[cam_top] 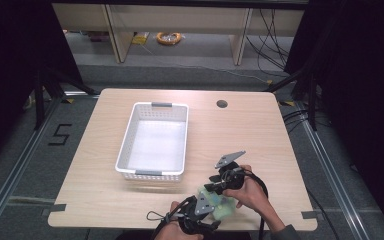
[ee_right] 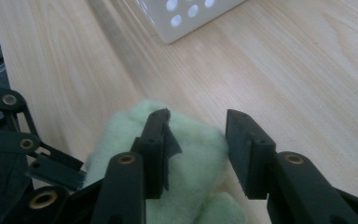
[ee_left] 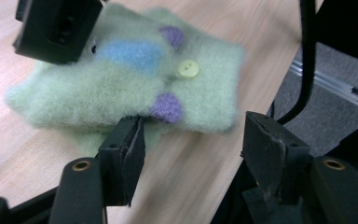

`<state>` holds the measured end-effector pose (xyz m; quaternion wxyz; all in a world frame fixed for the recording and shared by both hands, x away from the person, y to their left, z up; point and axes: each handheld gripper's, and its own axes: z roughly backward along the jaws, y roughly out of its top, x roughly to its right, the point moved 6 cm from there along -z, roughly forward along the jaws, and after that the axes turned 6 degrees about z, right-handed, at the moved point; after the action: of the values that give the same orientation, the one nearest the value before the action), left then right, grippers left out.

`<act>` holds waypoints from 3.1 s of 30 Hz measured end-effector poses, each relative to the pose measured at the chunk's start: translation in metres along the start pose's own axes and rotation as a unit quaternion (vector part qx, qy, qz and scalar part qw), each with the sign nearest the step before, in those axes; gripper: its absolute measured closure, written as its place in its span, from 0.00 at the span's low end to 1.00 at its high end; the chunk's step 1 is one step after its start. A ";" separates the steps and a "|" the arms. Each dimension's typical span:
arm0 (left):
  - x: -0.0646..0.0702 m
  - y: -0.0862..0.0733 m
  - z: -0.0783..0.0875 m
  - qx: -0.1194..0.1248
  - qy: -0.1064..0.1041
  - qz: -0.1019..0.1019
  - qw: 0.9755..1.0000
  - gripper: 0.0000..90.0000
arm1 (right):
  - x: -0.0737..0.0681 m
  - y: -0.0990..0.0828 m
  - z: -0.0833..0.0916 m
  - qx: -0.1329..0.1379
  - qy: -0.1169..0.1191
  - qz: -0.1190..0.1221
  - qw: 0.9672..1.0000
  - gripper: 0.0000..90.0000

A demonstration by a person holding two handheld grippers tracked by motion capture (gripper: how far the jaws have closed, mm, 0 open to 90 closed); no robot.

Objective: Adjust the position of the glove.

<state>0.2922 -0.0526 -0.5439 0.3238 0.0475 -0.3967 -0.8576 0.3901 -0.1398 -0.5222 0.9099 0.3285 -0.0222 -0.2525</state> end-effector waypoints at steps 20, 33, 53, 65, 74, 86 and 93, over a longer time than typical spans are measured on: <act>-0.011 0.010 0.023 0.043 -0.009 -0.020 0.999 1.00 | 0.005 -0.005 0.038 0.043 -0.019 -0.028 0.999 0.94; 0.004 0.003 0.003 0.012 -0.014 -0.041 0.999 0.68 | 0.011 -0.011 0.031 0.033 -0.020 -0.049 0.998 0.94; 0.003 0.008 0.008 0.017 0.021 -0.079 0.997 1.00 | 0.010 -0.009 0.039 0.044 -0.020 -0.056 0.997 0.94; -0.014 0.013 0.024 0.028 0.013 -0.061 0.998 0.94 | 0.013 -0.016 0.058 0.073 -0.039 -0.081 0.993 0.94; -0.004 0.007 0.004 0.006 0.002 -0.066 0.998 0.68 | 0.020 -0.037 0.059 0.067 -0.055 -0.119 0.989 0.94; 0.002 0.009 -0.010 -0.002 0.012 -0.082 0.997 0.68 | 0.023 -0.055 0.060 0.066 -0.063 -0.146 0.985 0.94; 0.001 0.008 -0.014 -0.008 0.020 -0.095 0.995 0.83 | 0.022 -0.058 0.059 0.060 -0.058 -0.148 0.985 0.94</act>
<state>0.3005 -0.0664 -0.5477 0.2489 0.1000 -0.3772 -0.8865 0.3716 -0.2227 -0.5138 0.8383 0.3670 -0.0409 -0.4011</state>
